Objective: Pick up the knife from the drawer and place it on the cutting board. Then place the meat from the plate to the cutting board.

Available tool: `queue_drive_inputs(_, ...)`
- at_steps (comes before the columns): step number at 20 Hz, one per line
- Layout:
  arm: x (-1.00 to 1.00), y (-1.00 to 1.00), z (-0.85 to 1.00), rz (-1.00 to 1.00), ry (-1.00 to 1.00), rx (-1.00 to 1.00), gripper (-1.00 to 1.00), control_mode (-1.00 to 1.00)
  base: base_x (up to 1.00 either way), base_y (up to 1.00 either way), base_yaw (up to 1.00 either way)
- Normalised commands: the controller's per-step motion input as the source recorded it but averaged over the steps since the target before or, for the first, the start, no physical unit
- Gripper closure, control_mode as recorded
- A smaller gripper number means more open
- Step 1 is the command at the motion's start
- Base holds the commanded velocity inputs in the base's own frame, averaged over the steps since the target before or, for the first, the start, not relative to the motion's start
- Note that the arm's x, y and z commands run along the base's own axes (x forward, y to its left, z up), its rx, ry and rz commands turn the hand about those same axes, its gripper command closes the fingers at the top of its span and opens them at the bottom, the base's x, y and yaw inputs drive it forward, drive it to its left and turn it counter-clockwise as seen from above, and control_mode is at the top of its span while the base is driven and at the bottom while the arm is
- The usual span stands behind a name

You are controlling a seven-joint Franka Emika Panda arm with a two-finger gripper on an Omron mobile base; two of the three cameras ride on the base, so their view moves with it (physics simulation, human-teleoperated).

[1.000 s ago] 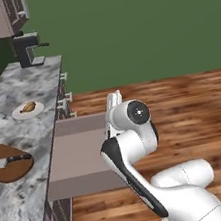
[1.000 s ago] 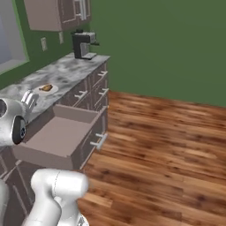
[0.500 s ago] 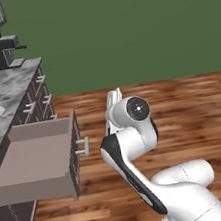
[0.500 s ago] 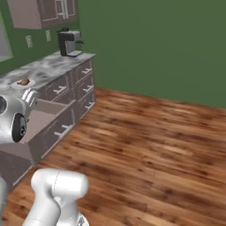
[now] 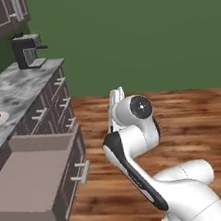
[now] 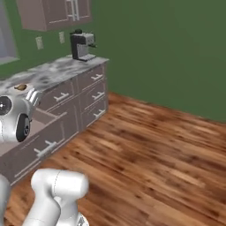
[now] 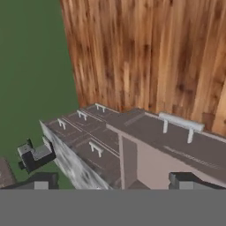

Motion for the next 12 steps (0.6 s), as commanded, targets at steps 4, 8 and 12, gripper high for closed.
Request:
queue_drive_inputs(4, 0.0, 0.0, 0.0, 0.0, 0.0, 0.0, -1.0, 1.0, 1.0, -0.54, 0.32)
queue_drive_inputs(8, 0.0, 0.0, 0.0, 0.0, 0.0, 0.0, -1.0, 1.0, 1.0, -0.59, 0.34)
queue_drive_inputs(12, 0.0, 0.0, 0.0, 0.0, 0.0, 0.0, -1.0, 1.0, 1.0, -0.64, 0.36)
